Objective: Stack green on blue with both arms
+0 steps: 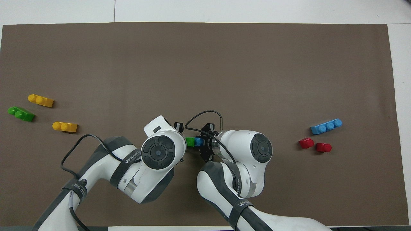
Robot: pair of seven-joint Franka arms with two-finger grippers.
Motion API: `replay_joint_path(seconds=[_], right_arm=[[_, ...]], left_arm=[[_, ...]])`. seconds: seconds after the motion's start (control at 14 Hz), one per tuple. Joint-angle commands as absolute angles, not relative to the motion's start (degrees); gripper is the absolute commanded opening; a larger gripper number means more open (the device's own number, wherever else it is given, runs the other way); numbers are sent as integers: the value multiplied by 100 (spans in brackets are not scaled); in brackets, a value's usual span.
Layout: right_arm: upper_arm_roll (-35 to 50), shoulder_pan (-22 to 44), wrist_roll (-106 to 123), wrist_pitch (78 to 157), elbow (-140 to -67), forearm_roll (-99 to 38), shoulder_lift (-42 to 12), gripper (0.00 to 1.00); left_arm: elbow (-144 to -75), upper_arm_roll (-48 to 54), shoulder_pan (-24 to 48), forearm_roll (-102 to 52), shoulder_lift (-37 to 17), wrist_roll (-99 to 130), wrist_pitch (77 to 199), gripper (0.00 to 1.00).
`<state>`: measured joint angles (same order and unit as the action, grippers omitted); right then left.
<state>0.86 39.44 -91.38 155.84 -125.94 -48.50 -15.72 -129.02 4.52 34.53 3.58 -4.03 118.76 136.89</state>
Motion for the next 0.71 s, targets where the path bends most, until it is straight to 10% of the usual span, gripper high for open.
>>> replay_joint_path(seconds=[0.0,0.64], right_arm=[[105,3718,-9009,15583,-12612,-4931,-1582,82],[79,1910,-8307,13573,-12305,-4406,-977,100]], left_arm=[[-12763,387,3174,475,-256,11567,13326,100],[-12060,334,1462,343,606,9549,11867,100]])
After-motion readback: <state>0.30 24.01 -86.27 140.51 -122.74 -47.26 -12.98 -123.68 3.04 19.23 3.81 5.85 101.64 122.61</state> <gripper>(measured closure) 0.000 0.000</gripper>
